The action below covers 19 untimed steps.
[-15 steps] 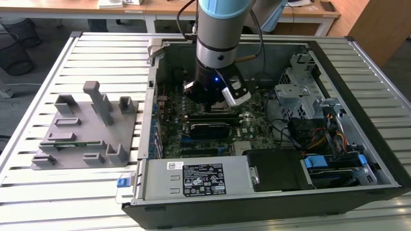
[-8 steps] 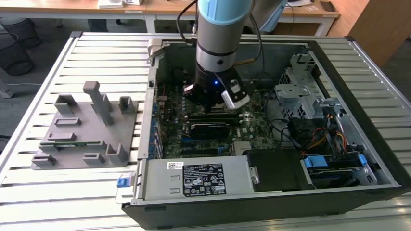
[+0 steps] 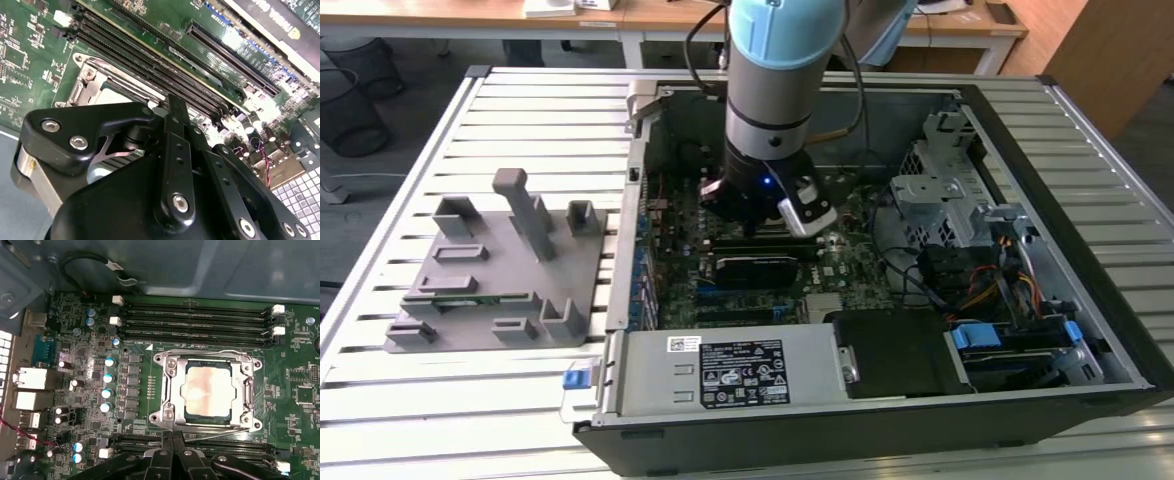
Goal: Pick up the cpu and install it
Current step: 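Install the second cpu locking lever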
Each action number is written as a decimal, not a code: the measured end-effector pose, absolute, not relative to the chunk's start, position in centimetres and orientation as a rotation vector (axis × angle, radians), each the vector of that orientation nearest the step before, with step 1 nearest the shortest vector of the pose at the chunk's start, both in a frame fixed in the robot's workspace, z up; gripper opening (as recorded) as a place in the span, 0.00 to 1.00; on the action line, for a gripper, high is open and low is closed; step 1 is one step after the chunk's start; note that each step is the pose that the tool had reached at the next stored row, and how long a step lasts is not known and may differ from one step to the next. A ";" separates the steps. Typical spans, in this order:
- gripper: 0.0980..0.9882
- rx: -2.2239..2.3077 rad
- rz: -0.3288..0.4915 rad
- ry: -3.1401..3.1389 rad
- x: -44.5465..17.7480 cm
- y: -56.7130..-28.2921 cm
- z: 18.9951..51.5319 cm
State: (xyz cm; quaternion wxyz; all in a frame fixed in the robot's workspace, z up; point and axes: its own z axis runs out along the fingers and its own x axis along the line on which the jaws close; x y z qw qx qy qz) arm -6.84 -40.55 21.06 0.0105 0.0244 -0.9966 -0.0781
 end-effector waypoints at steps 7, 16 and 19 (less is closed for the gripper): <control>0.01 0.077 -0.317 -3.105 -7.3 -41.2 20.8; 0.01 0.078 -0.387 -3.098 -7.5 -41.4 19.9; 0.01 0.078 -0.399 -3.097 -7.7 -41.4 19.7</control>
